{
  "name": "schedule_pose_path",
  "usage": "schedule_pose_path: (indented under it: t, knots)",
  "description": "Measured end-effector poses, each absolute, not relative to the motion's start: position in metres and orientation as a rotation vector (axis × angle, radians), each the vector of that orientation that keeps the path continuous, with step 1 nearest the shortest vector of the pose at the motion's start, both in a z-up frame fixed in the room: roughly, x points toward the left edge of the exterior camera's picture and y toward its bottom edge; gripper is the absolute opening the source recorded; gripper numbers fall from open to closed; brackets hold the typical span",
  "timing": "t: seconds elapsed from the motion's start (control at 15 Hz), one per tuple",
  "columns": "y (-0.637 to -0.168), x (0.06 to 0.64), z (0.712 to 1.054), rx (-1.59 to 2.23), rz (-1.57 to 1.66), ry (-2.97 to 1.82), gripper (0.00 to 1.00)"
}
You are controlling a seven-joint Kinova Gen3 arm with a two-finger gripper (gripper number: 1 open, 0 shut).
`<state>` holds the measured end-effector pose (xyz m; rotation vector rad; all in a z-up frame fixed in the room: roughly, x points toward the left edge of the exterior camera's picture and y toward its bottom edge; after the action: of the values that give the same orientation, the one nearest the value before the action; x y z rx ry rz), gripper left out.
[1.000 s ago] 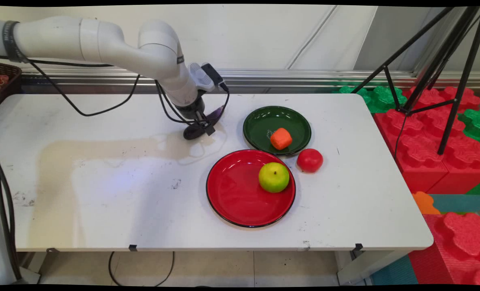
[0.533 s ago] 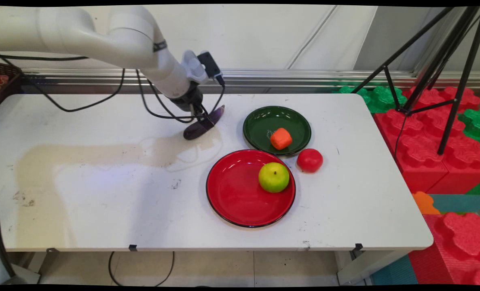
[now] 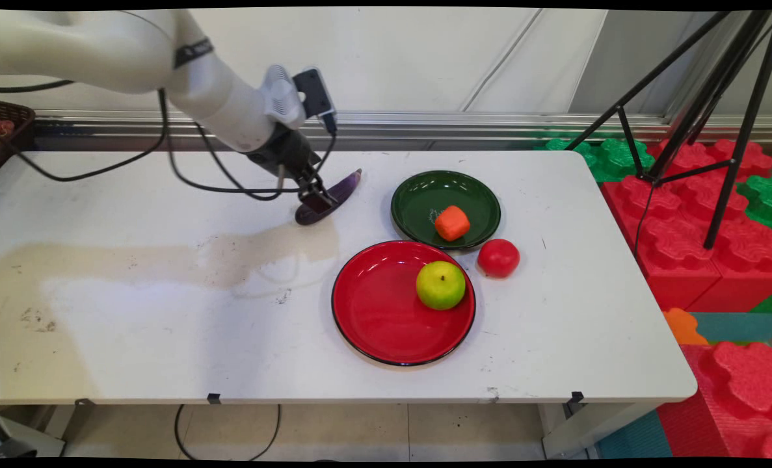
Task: Pick up the mandarin from the green plate
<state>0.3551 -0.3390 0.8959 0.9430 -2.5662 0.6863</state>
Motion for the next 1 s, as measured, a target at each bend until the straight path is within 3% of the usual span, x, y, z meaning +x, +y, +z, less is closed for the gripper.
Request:
schedule_pose_path:
  t: [0.53,1.0]
  knots:
    - [-0.290,0.363,0.925,0.865,0.626,-2.569,1.00]
    - [-0.285,0.343,0.946,0.887,0.627,-2.532,1.00]
